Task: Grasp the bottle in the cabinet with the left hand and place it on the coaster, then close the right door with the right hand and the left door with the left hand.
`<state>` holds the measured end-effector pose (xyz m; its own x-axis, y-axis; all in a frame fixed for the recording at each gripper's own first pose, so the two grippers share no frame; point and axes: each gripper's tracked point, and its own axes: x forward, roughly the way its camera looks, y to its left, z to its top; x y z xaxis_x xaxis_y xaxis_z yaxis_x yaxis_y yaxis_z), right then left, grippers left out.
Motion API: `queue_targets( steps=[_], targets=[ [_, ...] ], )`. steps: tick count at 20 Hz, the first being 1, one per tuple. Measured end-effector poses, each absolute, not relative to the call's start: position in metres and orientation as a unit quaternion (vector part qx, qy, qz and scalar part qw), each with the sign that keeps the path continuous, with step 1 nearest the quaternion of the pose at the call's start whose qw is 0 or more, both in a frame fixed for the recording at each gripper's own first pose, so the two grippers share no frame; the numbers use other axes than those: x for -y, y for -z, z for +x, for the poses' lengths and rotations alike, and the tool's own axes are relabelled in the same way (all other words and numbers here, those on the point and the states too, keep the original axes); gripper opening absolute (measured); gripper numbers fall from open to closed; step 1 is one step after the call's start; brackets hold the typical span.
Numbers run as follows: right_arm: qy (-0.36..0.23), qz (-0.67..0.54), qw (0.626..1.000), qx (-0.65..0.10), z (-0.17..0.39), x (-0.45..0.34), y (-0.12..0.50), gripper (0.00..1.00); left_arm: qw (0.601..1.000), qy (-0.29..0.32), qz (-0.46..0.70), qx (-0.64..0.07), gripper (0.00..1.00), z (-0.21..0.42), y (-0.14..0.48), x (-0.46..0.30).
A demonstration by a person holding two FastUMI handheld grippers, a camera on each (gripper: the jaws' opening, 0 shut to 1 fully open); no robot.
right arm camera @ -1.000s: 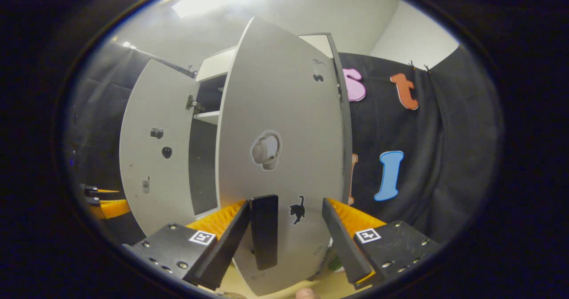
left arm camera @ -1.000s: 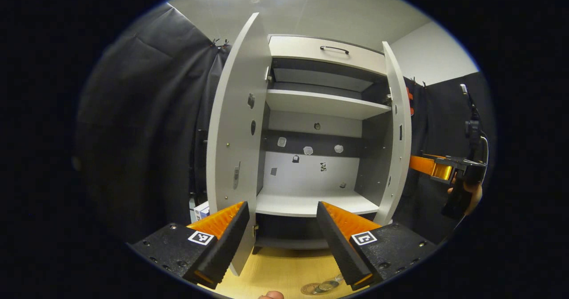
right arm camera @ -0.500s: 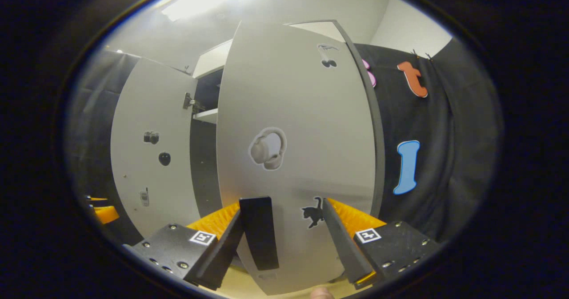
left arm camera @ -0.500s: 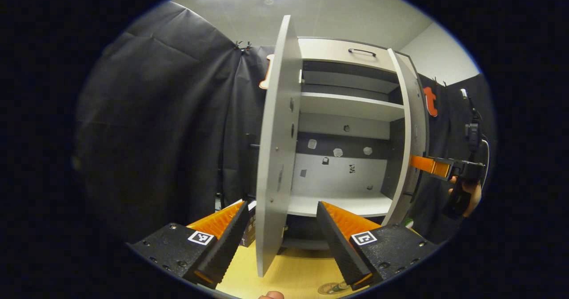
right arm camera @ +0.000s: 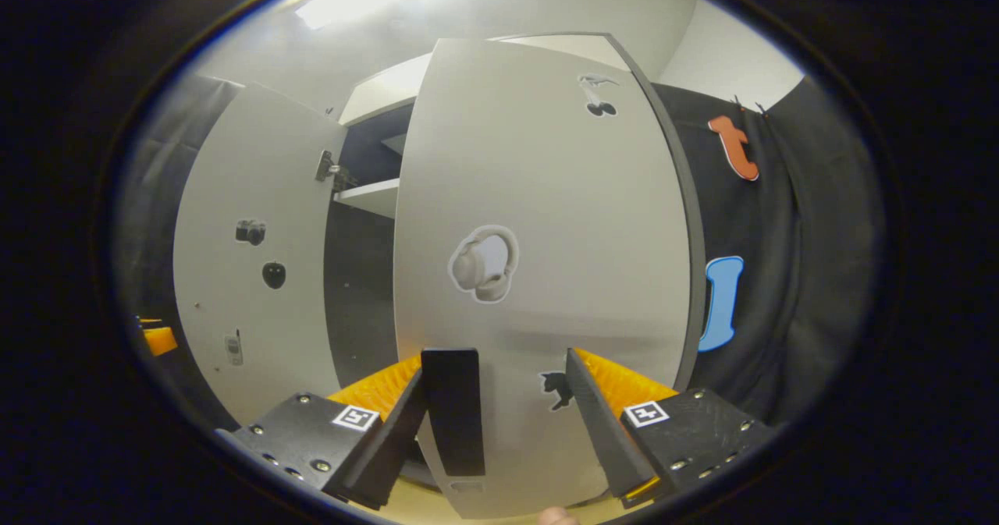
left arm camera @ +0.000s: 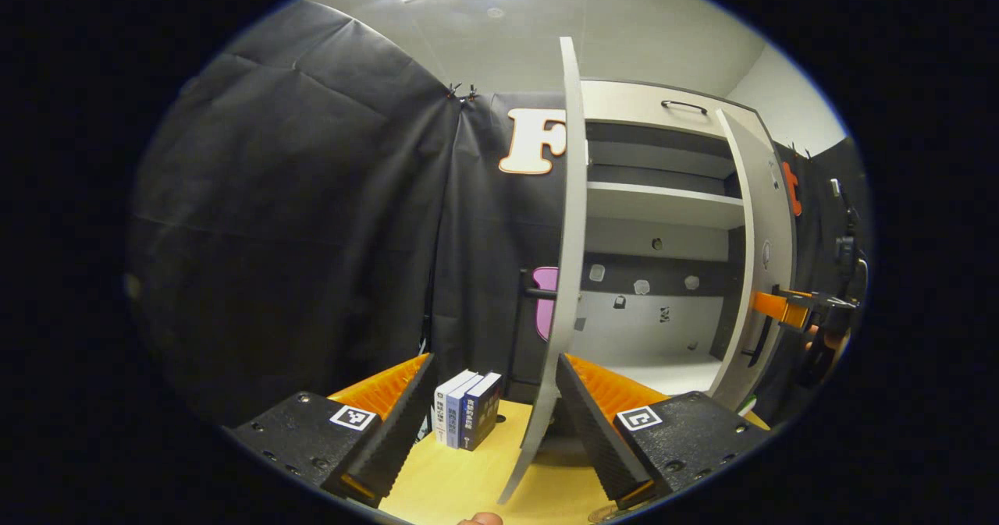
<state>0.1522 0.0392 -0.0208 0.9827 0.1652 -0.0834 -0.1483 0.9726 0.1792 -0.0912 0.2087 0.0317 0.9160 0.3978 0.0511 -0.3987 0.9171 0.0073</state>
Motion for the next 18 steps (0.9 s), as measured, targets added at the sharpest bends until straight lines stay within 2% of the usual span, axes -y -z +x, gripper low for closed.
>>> queue_targets(
  steps=[5,6,9,10,14,15,18],
  targets=[
    [-0.067,0.092,0.992,-0.049,0.165,-0.047,0.025,0.98,0.978,-0.205,0.003,0.039,0.96,-0.079,-0.048,-0.231],
    [-0.064,0.093,0.992,-0.049,0.168,-0.048,0.026,0.97,0.979,-0.201,0.004,0.039,0.99,-0.077,-0.049,-0.233],
    [-0.056,0.097,0.992,-0.05,0.179,-0.055,0.027,0.99,0.98,-0.194,0.011,0.042,0.93,-0.07,-0.054,-0.235],
    [-0.053,0.098,0.992,-0.051,0.182,-0.057,0.029,0.97,0.981,-0.191,0.013,0.042,0.96,-0.068,-0.056,-0.235],
    [-0.041,0.098,0.993,-0.051,0.191,-0.063,0.034,0.97,0.982,-0.181,0.011,0.044,0.96,-0.061,-0.062,-0.236],
    [-0.035,0.094,0.994,-0.049,0.193,-0.063,0.033,0.99,0.983,-0.178,0.009,0.044,0.93,-0.06,-0.063,-0.237],
    [-0.023,0.092,0.994,-0.046,0.198,-0.063,0.034,0.97,0.984,-0.173,0.006,0.043,0.96,-0.058,-0.063,-0.24]
  ],
)
